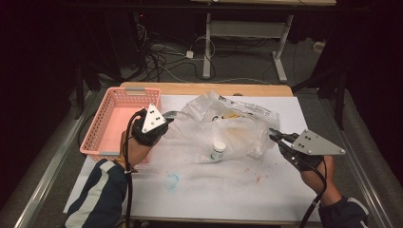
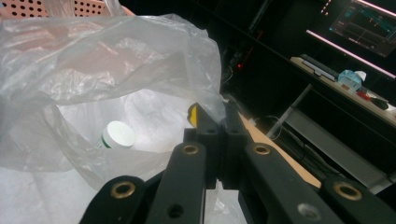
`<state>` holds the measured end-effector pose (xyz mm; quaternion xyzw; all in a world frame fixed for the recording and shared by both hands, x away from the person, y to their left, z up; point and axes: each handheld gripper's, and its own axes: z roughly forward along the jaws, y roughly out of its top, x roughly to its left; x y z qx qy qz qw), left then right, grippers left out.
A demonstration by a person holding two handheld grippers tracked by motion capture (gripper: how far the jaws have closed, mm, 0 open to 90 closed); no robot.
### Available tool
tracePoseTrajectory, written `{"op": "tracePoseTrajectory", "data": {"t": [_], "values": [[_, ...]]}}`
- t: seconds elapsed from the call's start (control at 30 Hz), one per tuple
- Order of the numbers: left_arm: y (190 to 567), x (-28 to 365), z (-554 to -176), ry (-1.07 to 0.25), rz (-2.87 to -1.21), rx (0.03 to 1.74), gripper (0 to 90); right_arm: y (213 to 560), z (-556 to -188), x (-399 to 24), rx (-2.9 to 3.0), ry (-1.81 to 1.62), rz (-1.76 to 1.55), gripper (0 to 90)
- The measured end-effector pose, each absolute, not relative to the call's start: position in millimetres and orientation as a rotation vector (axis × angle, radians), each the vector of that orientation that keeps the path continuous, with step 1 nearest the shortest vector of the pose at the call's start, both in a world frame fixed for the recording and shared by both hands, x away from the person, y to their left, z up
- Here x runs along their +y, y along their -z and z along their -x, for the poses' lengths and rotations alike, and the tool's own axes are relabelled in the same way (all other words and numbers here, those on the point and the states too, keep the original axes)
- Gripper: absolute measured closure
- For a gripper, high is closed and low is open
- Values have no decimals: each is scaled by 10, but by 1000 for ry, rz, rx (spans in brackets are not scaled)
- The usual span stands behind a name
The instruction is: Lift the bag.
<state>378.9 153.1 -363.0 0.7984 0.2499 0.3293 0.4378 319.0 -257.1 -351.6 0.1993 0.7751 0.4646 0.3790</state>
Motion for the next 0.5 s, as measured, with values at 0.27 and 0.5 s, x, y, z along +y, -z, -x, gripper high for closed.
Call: {"op": "tracePoseTrajectory", "data": {"t": [0.27,0.5], "values": [[3642,1333,-3890,-749,-1962,558,872,3481,-3299,-2483,1973,-1199,-499,900],[3681,1176,-4093,-723,-1921,567,872,3467,-3511,-2452,1972,-1239,-526,899]]}}
